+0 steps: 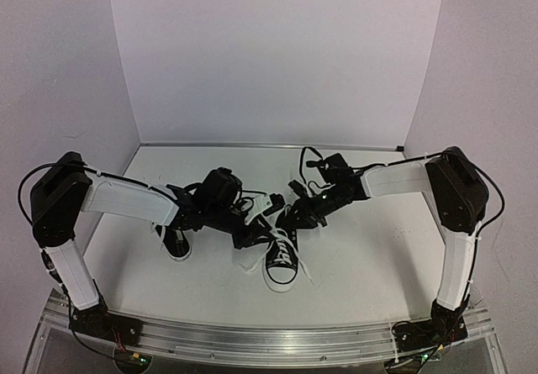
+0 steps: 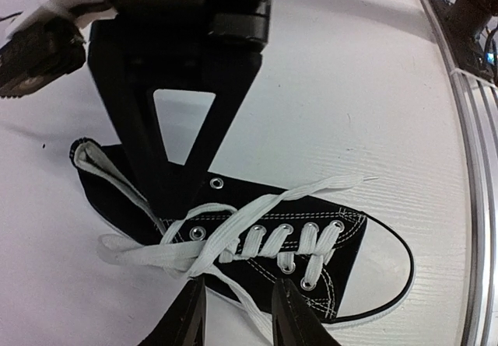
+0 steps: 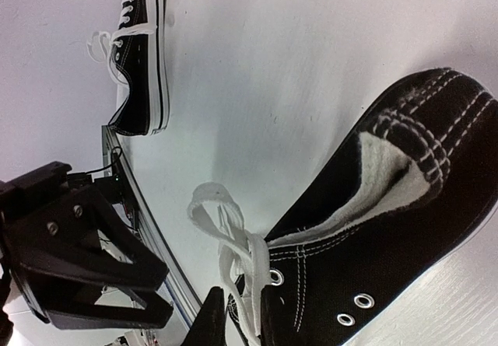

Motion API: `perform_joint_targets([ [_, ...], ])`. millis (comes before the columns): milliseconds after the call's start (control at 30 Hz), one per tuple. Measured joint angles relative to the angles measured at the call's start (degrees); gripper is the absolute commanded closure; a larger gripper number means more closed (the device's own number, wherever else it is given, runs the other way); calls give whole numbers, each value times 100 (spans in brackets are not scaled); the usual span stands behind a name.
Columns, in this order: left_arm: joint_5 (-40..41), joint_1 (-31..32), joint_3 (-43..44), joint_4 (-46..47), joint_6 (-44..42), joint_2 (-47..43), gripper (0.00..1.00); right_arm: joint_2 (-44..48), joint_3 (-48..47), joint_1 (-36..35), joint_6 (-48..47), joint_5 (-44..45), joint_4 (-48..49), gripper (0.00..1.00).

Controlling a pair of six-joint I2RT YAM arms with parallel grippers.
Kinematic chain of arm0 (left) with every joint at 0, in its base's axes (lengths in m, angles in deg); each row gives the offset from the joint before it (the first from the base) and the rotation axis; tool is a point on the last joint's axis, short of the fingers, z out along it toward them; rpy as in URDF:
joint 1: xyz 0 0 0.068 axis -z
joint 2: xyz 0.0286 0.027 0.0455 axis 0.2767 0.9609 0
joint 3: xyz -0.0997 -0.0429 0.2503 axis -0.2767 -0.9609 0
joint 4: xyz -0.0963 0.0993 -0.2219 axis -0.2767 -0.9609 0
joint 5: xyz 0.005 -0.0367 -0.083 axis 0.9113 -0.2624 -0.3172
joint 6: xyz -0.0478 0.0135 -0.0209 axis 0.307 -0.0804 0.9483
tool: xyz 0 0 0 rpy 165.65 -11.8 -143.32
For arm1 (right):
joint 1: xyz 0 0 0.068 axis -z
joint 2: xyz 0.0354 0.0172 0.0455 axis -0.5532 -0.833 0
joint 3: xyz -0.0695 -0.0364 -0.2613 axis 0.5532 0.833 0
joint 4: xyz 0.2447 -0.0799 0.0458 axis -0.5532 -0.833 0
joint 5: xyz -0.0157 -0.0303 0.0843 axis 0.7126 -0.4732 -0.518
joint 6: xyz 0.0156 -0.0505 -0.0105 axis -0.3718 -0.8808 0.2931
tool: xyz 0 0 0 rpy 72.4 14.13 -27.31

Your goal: Tie the shoes

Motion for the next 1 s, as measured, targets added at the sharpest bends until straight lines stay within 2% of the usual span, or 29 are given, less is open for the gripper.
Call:
perform_joint_targets([
  [333, 141, 51, 539, -45, -482, 430, 70, -43, -2, 20, -4, -11, -19, 78],
  [700, 174, 51, 655, -185, -629, 792, 73, -263, -24, 20, -51, -82, -100, 79],
  [833, 189, 51, 746, -266, -651, 866, 77, -341, -68, 20, -119, -133, -141, 82],
  [1000, 215, 51, 854, -402, -661, 917, 83, -352, -145, 20, -206, -150, -245, 96],
])
